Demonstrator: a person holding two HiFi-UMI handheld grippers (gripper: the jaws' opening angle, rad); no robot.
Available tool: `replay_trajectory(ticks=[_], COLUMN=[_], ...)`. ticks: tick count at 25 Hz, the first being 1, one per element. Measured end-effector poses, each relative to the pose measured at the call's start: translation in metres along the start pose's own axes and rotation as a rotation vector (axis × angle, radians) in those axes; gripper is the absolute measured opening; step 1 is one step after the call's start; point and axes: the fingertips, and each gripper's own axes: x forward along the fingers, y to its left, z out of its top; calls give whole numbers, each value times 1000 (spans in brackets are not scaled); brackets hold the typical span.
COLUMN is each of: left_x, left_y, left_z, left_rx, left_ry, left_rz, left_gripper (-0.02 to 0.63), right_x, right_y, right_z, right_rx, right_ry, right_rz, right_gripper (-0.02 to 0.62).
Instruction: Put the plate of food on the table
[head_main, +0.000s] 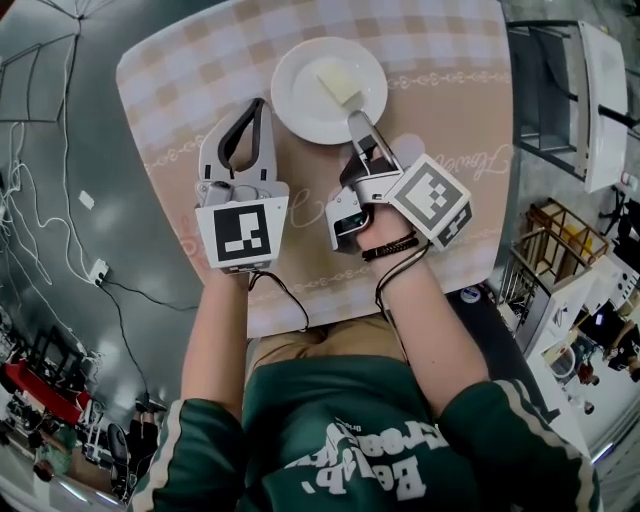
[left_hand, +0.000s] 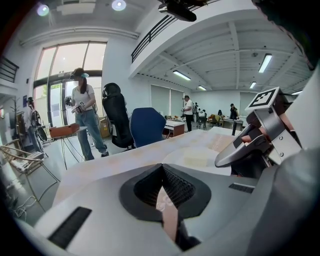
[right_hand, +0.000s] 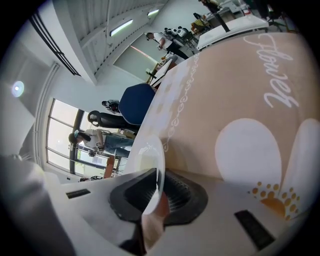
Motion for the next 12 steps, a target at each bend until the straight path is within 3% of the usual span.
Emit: replay_trajectory(ticks=[12], left_x=[-10], left_y=[-9], left_z=[2], left_rx=[1], left_ry=[-9], left_rz=[-8], left_gripper=[8], right_x=[-13], right_y=[-11], right_z=[-10], right_rx=[8], right_ry=[14], right_rz=[-20], right_gripper=[74])
